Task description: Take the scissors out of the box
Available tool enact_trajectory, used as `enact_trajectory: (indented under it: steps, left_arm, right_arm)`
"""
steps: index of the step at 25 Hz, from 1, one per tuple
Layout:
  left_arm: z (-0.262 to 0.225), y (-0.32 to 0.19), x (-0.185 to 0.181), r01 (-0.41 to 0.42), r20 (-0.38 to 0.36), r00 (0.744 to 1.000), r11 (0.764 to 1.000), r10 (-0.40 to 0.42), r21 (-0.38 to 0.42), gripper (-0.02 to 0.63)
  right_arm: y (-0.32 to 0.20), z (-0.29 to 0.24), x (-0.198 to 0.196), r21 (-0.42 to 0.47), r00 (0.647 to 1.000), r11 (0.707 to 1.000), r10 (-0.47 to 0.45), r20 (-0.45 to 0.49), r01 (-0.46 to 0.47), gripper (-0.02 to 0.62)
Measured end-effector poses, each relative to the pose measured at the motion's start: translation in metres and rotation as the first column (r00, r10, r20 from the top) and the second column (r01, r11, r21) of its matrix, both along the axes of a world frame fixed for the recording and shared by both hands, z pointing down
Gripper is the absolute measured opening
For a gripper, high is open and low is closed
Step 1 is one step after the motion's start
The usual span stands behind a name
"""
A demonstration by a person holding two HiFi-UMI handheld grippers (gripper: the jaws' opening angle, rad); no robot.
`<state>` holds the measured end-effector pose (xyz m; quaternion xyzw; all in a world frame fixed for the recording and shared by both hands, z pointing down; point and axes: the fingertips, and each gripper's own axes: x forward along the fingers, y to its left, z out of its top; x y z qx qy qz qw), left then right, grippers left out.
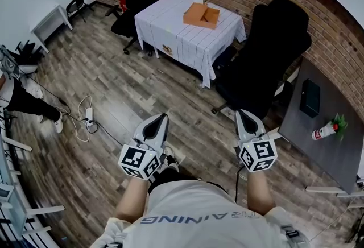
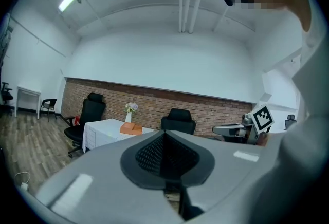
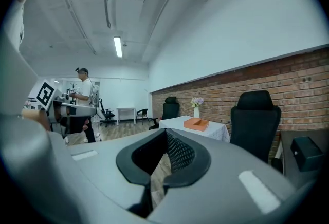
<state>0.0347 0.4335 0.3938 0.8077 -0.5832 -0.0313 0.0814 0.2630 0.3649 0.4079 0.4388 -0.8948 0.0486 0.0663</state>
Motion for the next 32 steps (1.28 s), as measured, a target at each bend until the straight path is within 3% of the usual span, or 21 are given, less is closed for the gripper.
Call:
enact_trajectory:
  steps: [8, 13, 21, 27, 32]
  left_arm:
    - [0.014, -0.037, -0.035, -0.004, 0.005, 1.000, 1.000, 0.004, -0.022, 0.000]
    - [0.018, -0.073, -0.076, -0.009, 0.005, 1.000, 1.000, 0.009, -0.027, 0.000]
    - [0.005, -0.132, -0.148, -0.044, 0.004, 0.999, 0.999, 0.045, -0.019, 0.000]
    - [0.006, -0.159, -0.178, -0.058, -0.047, 0.997, 0.998, 0.057, -0.009, 0.000]
    - [0.010, -0.190, -0.182, -0.084, -0.065, 0.994, 0.996, 0.083, -0.009, 0.000]
  right_arm:
    - [-0.040, 0.011, -0.037, -0.013, 1.000, 1.000, 0.008, 0.005, -0.008, 0.014]
    - [-0.081, 0.023, -0.078, -0.045, 1.000, 0.999, 0.023, -0.002, -0.023, 0.014]
    - [-0.131, -0.001, -0.148, -0.005, 0.998, 0.999, 0.054, -0.013, -0.054, 0.014]
    - [-0.158, 0.002, -0.173, -0.017, 0.996, 0.998, 0.067, -0.060, -0.068, 0.014]
    - [-0.188, -0.004, -0.177, -0.008, 0.994, 0.997, 0.081, -0.079, -0.082, 0.014]
